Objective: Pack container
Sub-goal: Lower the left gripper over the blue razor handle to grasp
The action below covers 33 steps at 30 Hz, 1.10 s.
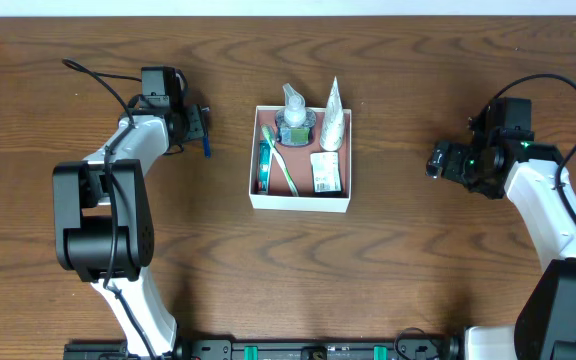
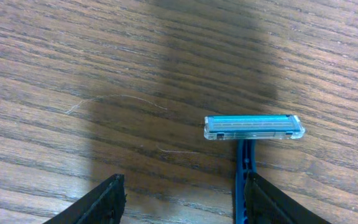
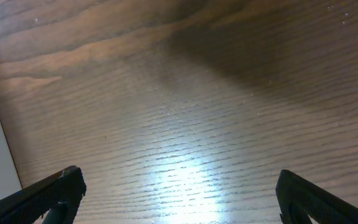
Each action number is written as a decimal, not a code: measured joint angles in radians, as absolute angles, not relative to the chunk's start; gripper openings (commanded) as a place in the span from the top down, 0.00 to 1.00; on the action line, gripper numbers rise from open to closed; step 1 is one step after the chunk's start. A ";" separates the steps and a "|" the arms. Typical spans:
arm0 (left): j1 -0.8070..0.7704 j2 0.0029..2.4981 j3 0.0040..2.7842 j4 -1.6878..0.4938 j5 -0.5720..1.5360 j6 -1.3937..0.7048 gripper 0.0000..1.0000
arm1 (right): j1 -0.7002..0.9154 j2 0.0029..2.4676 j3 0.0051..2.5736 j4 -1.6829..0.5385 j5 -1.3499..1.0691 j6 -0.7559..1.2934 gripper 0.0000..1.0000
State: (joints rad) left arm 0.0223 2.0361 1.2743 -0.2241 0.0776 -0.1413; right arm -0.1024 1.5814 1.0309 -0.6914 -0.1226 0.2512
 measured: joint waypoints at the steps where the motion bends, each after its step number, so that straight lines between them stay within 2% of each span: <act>1: 0.022 2.036 1.274 -0.223 0.078 -0.141 0.38 | -0.102 1.581 1.031 -0.691 -0.123 0.251 0.01; 33: 0.016 2.053 1.291 -0.209 0.071 -0.129 0.38 | -0.102 1.581 1.031 -0.691 -0.123 0.251 0.01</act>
State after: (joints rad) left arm 0.0158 2.0525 1.2915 -0.2092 0.0711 -0.1287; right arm -0.1024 1.5814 1.0309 -0.6914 -0.1226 0.2512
